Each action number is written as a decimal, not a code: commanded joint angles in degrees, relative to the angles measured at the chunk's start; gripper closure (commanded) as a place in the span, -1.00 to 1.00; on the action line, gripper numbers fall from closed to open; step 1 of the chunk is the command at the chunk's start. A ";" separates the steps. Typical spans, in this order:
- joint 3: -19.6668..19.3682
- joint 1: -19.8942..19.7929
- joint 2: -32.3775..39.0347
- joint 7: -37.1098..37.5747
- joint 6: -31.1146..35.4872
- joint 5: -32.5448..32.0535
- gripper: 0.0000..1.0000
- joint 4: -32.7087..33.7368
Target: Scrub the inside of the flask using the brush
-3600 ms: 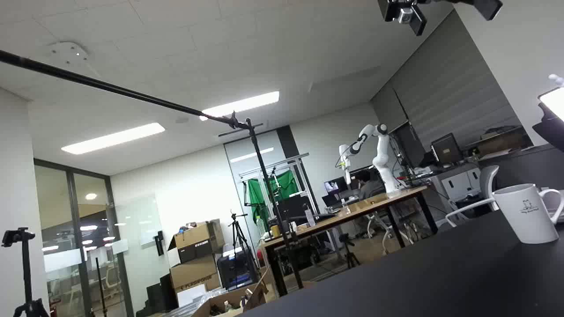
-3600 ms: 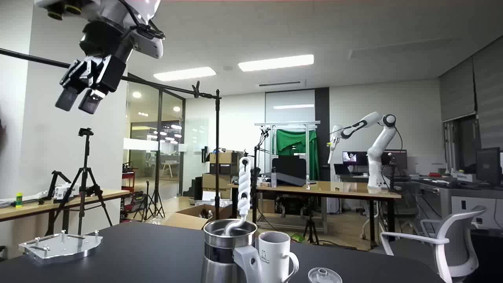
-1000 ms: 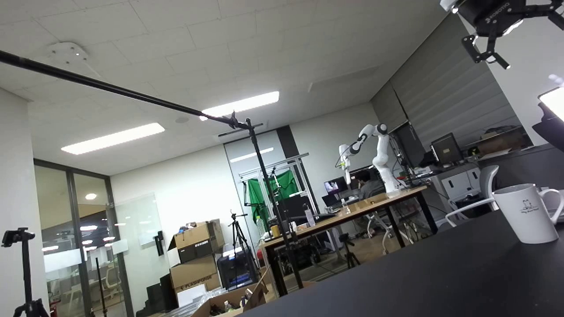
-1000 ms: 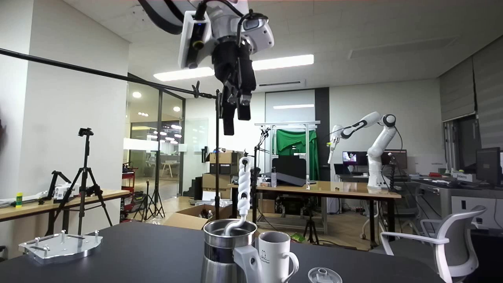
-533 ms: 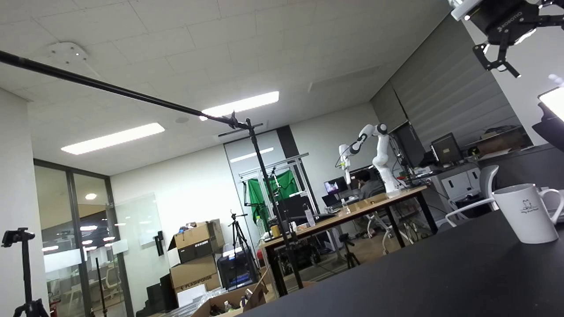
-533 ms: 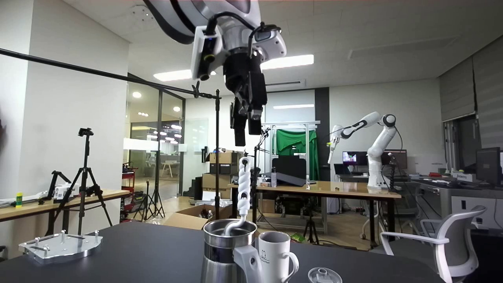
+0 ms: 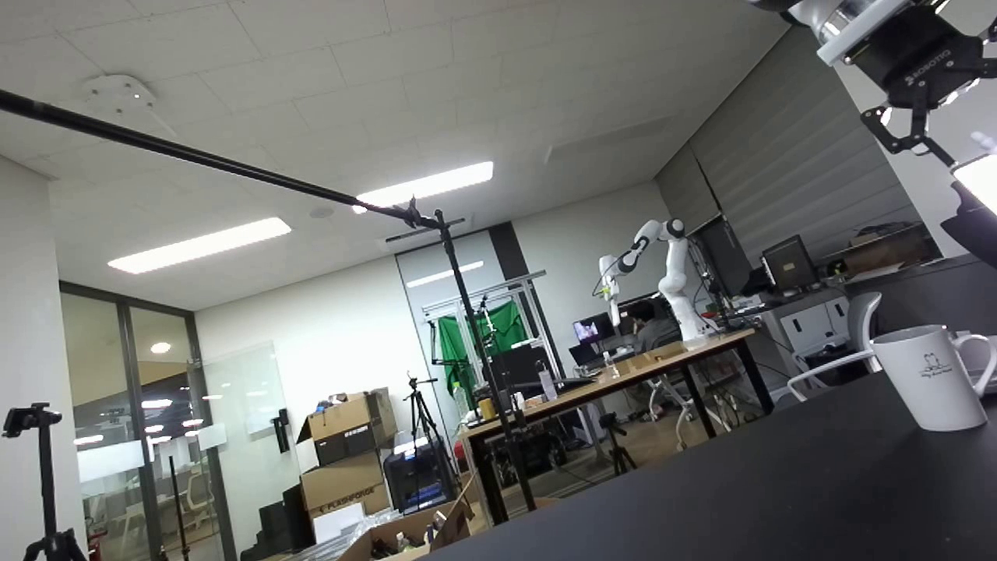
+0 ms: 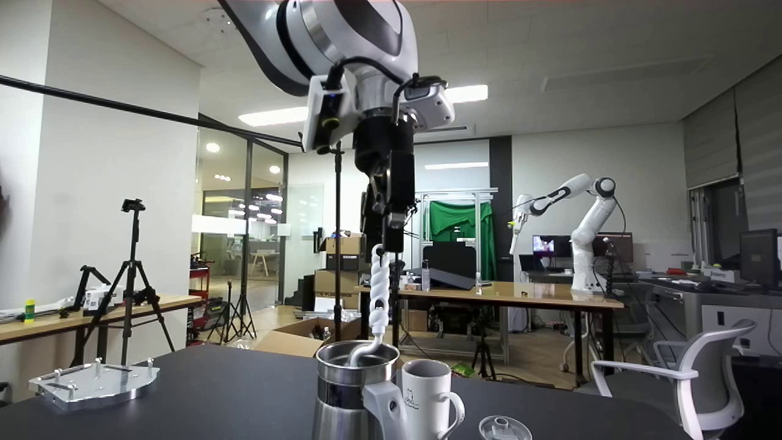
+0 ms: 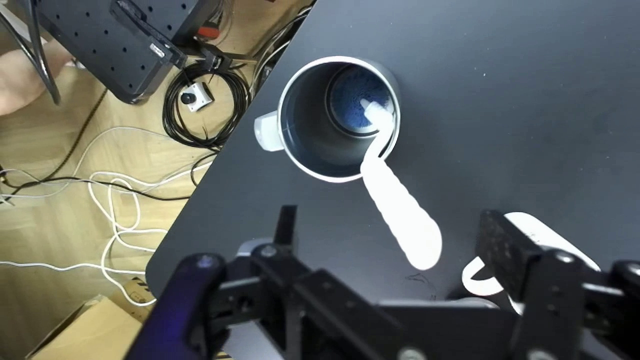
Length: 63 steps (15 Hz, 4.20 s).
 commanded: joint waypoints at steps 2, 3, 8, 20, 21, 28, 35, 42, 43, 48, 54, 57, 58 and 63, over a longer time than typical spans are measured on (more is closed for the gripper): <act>-0.96 0.81 1.99 2.19 1.61 -0.13 -0.06 -0.08; -0.96 0.93 2.15 2.17 1.74 -0.19 0.11 -0.14; -0.45 2.09 0.54 1.47 1.05 0.41 0.79 -1.76; 3.78 3.53 -28.70 -1.38 -3.21 3.15 0.92 -18.69; 4.28 3.36 -30.90 -1.59 -4.05 3.56 0.92 -19.07; 2.62 1.91 -32.06 -8.57 1.08 6.16 0.92 -20.33; -0.22 2.38 -21.62 -17.39 8.85 11.10 0.92 -20.81; 3.85 4.99 -25.35 -17.26 -3.20 11.42 0.92 -18.24; 4.76 5.04 -26.95 -16.78 -6.08 10.62 0.92 -17.78; 5.26 4.62 -30.61 -18.24 -8.48 10.56 0.92 -17.94; 2.71 3.91 -21.99 -19.82 2.49 12.22 0.92 -20.51; 2.19 4.69 -18.07 -20.82 4.64 13.00 0.92 -20.50; 2.37 5.03 -17.80 -21.11 4.40 13.08 0.92 -20.22; 4.35 6.97 -24.94 -21.06 -4.48 12.35 0.92 -18.09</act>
